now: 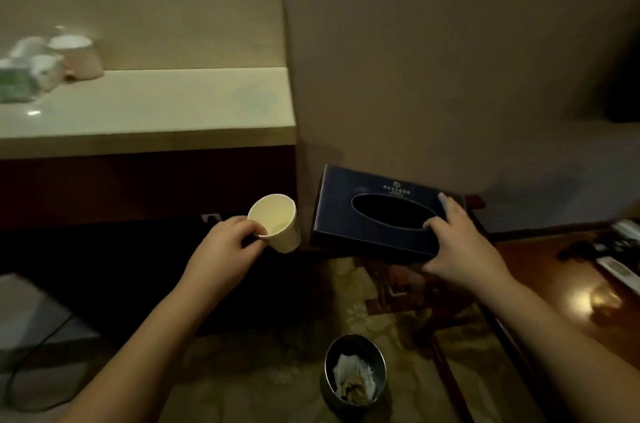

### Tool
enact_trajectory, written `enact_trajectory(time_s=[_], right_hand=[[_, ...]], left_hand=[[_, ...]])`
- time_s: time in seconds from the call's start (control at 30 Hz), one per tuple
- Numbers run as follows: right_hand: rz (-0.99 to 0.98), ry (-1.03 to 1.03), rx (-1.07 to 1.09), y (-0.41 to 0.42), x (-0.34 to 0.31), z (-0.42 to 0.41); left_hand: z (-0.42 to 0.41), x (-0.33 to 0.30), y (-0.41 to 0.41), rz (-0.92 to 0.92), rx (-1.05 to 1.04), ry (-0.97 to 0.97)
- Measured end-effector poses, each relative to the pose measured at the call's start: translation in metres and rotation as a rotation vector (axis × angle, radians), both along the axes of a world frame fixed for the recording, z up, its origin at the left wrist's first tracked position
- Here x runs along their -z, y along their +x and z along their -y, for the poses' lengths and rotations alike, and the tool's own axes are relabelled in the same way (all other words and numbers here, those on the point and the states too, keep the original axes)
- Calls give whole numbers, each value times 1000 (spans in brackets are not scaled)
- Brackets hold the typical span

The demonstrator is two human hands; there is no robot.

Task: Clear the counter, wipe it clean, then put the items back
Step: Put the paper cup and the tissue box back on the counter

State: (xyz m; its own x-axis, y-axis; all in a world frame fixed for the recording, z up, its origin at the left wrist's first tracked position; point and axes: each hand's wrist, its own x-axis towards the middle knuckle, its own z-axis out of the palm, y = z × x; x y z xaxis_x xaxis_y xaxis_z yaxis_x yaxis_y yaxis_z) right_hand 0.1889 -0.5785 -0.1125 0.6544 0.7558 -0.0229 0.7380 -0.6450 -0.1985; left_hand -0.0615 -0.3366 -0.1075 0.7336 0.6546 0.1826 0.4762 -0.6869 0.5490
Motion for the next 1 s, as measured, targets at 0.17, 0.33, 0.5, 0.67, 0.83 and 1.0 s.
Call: enact_trajectory(time_s=[0.17,0.33,0.5,0.67,0.83,1.0], right_hand=[[27,80,-150,-14,-43,-76],[33,168,-278,-24,-78,-149],[38,208,-402,-19,-107,-236],[33,249,-474,-6,-131,-329],[59,266,-531,5,-145,-415],[109,234,-567,10,-150,-481]], left_hand=[[-45,-36,-49,51,-111,4],[-82,-71,-81,130,-224,37],[-139,-95,-98,197,-323,98],[-205,-116,-94,205,-432,159],[-267,-131,-87,150,-525,185],[-324,-136,-88,54,-610,249]])
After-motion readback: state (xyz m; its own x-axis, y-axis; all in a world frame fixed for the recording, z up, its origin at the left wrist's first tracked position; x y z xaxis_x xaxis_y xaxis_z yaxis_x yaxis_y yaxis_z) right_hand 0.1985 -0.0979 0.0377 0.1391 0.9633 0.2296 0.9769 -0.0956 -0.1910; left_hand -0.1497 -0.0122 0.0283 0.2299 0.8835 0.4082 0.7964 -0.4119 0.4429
